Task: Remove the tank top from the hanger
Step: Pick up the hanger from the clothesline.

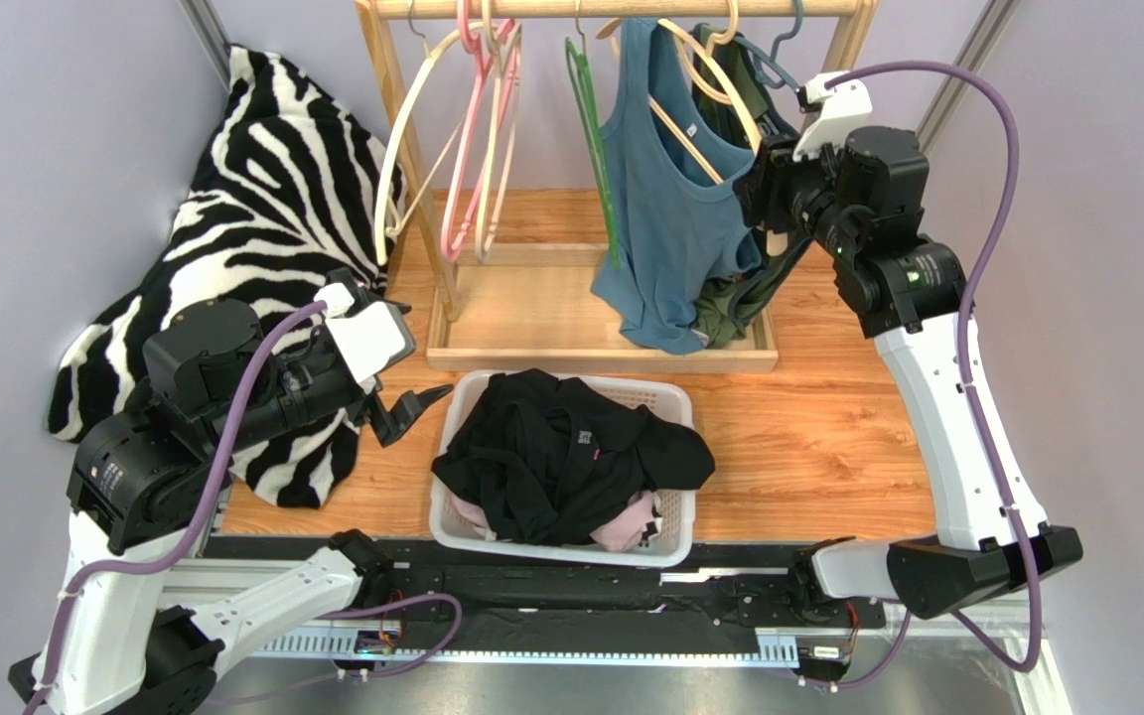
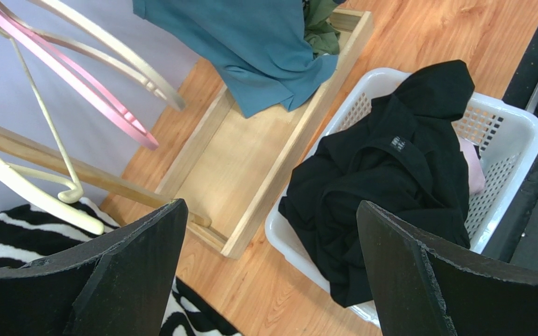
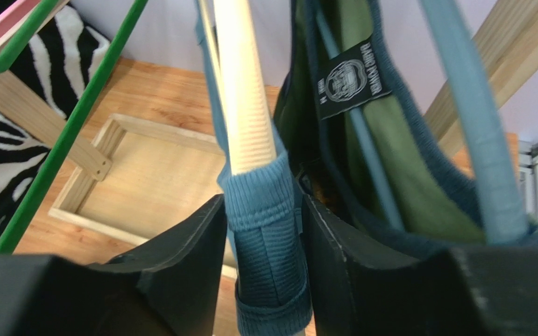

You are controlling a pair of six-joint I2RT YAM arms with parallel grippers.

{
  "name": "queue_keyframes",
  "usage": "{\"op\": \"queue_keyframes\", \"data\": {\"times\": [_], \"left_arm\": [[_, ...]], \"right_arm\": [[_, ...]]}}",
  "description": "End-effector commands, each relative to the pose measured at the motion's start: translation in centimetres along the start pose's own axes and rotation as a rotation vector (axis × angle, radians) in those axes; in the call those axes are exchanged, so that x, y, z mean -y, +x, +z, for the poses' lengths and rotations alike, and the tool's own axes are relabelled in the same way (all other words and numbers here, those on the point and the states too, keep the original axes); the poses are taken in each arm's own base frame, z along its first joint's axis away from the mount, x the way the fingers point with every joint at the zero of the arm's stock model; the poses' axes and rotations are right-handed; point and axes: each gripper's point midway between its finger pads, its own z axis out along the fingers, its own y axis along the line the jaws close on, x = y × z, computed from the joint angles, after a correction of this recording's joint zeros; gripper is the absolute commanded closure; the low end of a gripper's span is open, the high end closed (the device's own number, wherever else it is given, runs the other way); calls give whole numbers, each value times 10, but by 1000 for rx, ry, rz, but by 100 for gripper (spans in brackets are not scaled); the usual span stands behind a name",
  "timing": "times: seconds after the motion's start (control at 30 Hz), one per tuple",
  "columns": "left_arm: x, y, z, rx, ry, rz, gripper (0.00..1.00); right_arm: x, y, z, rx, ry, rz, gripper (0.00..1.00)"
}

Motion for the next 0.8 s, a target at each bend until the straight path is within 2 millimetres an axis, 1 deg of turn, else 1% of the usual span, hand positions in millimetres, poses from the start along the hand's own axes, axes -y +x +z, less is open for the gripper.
{"op": "queue_keyframes", "data": {"times": [0.0,0.07,0.1,0.17,0.2,0.23,0.33,0.4,0.5,0.6,0.67,0.73,0.77], "left_arm": [[1,-9,-4,36,6,-6,1],[2,-10,-6,40,8,-5,1],[2,-11,-7,44,6,-5,1],[2,-10,-8,46,5,-3,1],[3,-9,-9,45,7,-3,1],[3,-9,-10,46,5,0,1],[3,-8,-9,41,6,1,1],[3,-9,-10,45,6,3,1],[3,-9,-9,43,10,6,1],[3,-7,-7,37,11,5,5],[4,-8,-8,42,12,7,5],[3,-8,-10,43,6,9,5],[2,-8,-10,40,-1,14,5]], "right_arm": [[-27,-24,-17,99,-75,44,56],[-28,-25,-14,96,-70,39,61],[-28,-23,-10,86,-66,39,69],[-29,-30,-11,96,-64,42,81],[-29,-31,-10,98,-63,41,96],[-30,-35,-10,109,-62,44,100],[-33,-39,-7,115,-68,39,100],[-35,-46,-7,134,-73,30,100],[-40,-68,-10,204,-87,13,100],[-43,-96,-14,298,-99,3,100],[-45,-118,-19,367,-114,1,100],[-49,-132,-26,414,-132,14,100],[-52,-140,-34,442,-146,20,100]]}}
